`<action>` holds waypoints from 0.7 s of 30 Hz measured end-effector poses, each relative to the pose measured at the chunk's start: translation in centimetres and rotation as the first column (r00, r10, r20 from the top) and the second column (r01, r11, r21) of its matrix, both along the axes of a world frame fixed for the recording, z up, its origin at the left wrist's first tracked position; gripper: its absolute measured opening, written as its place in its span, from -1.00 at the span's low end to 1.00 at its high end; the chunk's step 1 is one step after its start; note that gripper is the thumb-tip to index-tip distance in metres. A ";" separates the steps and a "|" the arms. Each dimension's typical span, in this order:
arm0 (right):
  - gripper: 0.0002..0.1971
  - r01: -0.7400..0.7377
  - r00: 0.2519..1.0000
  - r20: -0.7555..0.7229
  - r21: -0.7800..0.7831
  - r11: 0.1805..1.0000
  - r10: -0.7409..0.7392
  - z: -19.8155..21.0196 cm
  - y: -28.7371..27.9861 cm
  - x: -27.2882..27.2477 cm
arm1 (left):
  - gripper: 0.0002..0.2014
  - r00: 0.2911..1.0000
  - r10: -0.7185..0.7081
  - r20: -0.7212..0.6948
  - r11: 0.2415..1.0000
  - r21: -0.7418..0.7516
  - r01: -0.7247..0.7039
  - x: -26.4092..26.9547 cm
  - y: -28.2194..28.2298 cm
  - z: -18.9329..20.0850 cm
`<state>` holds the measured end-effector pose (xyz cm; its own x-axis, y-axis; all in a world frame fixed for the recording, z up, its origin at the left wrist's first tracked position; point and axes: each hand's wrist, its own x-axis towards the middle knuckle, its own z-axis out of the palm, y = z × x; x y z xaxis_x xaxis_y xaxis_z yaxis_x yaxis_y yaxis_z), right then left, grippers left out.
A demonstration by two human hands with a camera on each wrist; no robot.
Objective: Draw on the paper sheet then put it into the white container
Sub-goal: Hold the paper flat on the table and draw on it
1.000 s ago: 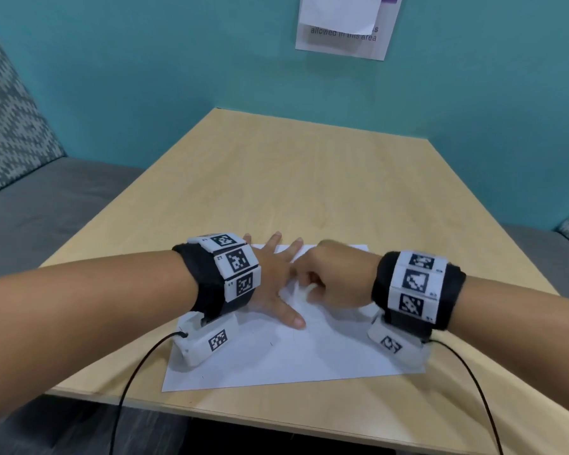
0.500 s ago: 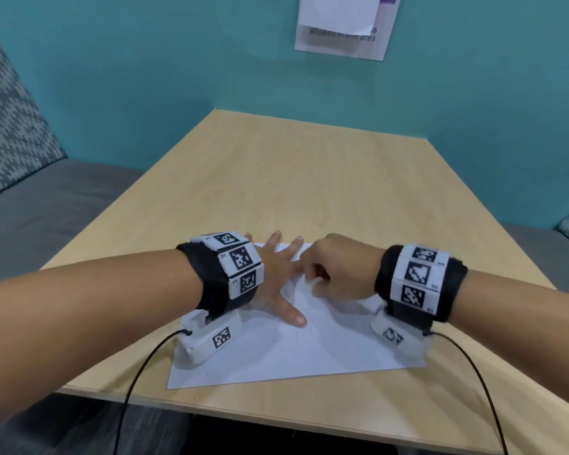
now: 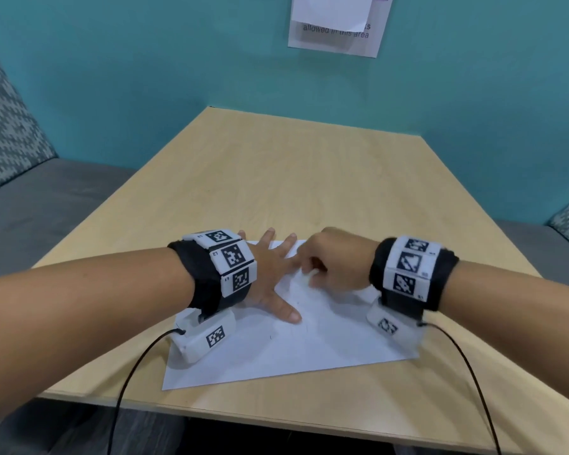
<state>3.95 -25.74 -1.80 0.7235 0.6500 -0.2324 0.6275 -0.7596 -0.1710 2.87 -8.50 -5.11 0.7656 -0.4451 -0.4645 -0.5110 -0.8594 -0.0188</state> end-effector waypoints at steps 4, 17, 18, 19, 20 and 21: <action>-0.96 0.025 1.000 0.012 0.031 0.999 -0.025 0.1 -0.2 0.3 | 0.08 1.000 0.000 -0.002 1.000 0.012 0.000 0.1 0.0 -0.1; -0.90 -0.079 0.992 -0.092 0.037 0.996 0.082 -1.0 0.0 -1.1 | 0.04 1.000 0.005 -0.014 1.000 -0.005 -0.005 0.3 0.1 -0.1; -0.94 -0.052 0.996 -0.067 0.029 0.998 0.054 -0.7 -0.1 -0.5 | 0.06 1.000 0.008 -0.010 1.000 -0.001 -0.008 0.3 0.1 -0.1; -0.94 -0.012 1.000 -0.024 0.030 0.999 0.013 -0.4 -0.4 0.3 | 0.10 1.000 0.014 -0.004 1.000 0.005 -0.014 0.4 0.0 -0.1; -0.92 0.019 1.000 0.017 0.031 0.999 -0.020 -0.1 -0.7 1.1 | 0.13 1.000 0.019 0.004 1.000 0.010 -0.019 0.4 -0.1 -0.1; -0.93 0.037 0.998 0.042 0.034 0.999 -0.038 0.0 -0.9 1.4 | 0.15 1.000 0.021 0.008 1.000 0.015 -0.021 0.4 -0.1 -0.1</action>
<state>5.32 -26.65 -1.78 0.7562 0.6291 -0.1801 0.6059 -0.7771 -0.1702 3.30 -8.58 -5.26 0.7785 -0.4220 -0.4647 -0.4928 -0.8694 -0.0360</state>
